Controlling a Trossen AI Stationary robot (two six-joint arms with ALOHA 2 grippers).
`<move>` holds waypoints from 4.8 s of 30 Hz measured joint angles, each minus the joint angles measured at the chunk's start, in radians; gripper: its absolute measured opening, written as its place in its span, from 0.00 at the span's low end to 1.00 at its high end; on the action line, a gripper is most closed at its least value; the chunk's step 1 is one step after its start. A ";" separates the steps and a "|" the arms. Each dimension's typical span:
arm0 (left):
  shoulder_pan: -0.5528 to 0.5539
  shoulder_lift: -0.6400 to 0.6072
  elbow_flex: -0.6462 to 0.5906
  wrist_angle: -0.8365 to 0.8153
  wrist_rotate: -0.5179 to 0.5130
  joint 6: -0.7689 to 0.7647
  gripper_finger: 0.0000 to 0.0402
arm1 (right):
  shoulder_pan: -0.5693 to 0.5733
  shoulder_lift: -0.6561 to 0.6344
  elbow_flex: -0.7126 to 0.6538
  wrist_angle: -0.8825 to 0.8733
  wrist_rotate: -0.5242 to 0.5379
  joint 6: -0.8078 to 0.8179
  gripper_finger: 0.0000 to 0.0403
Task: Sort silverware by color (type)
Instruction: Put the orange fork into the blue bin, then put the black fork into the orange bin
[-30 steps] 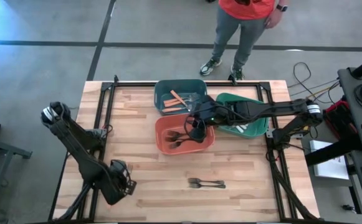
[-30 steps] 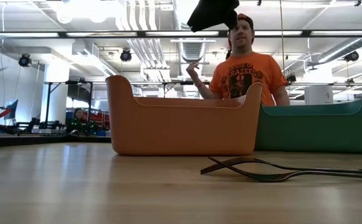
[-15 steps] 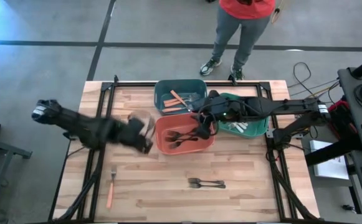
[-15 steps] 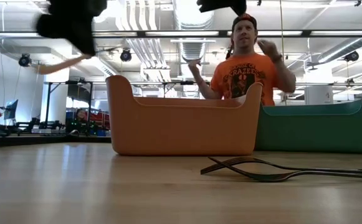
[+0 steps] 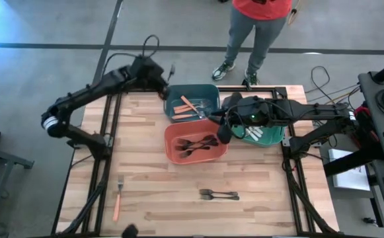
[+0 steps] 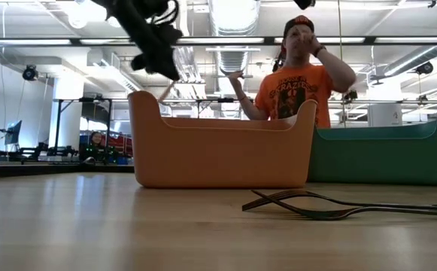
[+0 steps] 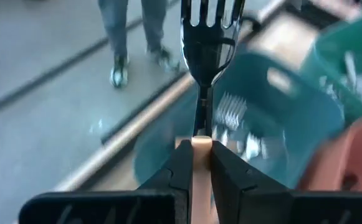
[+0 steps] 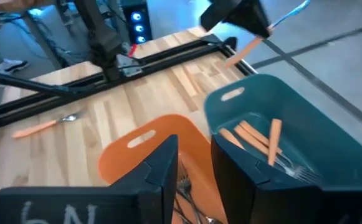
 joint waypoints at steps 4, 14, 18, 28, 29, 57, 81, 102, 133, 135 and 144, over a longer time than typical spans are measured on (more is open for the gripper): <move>0.012 0.120 0.101 0.064 0.004 0.066 0.04 | 0.000 0.002 0.000 -0.033 0.051 0.023 0.21; -0.010 0.329 0.213 0.006 0.092 0.224 0.04 | 0.000 0.005 0.000 -0.040 0.060 0.041 0.21; -0.036 0.369 0.213 0.043 0.138 0.227 0.04 | 0.000 0.007 0.000 -0.039 0.070 0.041 0.21; -0.102 0.452 0.211 0.007 0.104 0.373 0.05 | 0.000 0.010 0.000 -0.039 0.088 0.033 0.21; -0.101 0.458 0.211 0.009 0.103 0.375 0.06 | 0.000 0.010 0.000 -0.039 0.089 0.033 0.21; -0.100 0.517 0.212 0.003 0.098 0.271 0.11 | 0.000 0.010 0.000 -0.039 0.088 0.038 0.21; -0.111 0.416 0.212 -0.041 0.087 0.168 0.28 | 0.000 0.001 0.000 -0.038 0.094 0.040 0.21; -0.485 -0.074 -0.028 0.198 -0.097 -0.218 0.28 | -0.016 -0.019 -0.006 0.045 0.259 0.091 0.21; -0.669 -0.211 -0.103 0.106 -0.168 -0.197 0.28 | 0.391 0.101 0.077 -0.294 -0.228 0.372 0.21; -0.669 -0.213 -0.102 0.106 -0.168 -0.186 0.28 | 0.452 0.157 0.077 -0.378 -0.209 0.372 0.21; -0.669 -0.218 -0.102 0.106 -0.168 -0.167 0.28 | 0.621 0.388 0.057 -0.454 -0.112 0.290 0.17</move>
